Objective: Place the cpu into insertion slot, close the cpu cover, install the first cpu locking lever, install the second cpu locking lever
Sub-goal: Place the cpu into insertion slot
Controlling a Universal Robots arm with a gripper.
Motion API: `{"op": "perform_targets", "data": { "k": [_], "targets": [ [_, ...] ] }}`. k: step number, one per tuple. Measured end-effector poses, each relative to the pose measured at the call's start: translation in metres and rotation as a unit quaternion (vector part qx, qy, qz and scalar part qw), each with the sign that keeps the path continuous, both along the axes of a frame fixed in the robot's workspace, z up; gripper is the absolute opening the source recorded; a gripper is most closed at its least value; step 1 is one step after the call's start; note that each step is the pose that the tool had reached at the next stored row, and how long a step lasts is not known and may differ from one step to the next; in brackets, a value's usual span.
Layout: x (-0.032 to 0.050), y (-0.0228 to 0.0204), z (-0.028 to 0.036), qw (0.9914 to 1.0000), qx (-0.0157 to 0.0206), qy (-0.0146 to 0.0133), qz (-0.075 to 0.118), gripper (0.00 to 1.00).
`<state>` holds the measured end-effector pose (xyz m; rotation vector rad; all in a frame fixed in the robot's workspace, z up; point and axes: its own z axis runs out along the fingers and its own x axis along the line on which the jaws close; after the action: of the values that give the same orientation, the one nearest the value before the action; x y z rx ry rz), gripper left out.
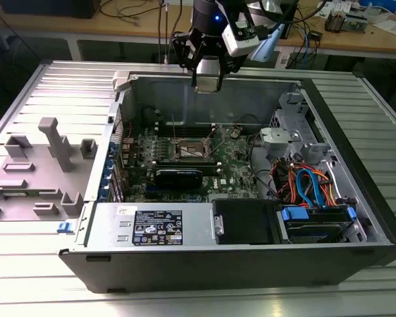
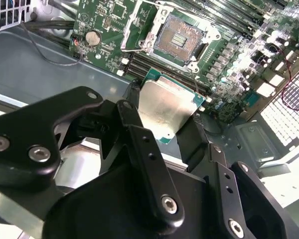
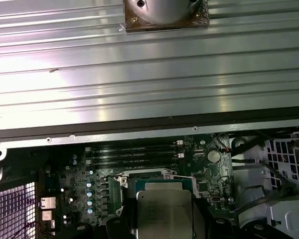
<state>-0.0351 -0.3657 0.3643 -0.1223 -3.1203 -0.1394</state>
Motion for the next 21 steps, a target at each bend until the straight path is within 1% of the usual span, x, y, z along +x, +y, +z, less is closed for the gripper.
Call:
{"op": "perform_targets", "data": {
  "k": [11, 16, 17, 21],
  "targets": [
    [0.0, 0.0, 0.0, 1.0, -0.0002, 0.0, -0.001, 0.54],
    [0.0, 0.0, -0.0005, 0.9998, -0.0009, 0.0, -0.02, 0.54],
    [0.0, 0.0, -0.0008, 0.99958, -0.001, 0.0, -0.029, 0.54],
    [0.0, 0.0, -0.0009, 0.99949, -0.0011, 0.0, -0.032, 0.54]
  ]
}}
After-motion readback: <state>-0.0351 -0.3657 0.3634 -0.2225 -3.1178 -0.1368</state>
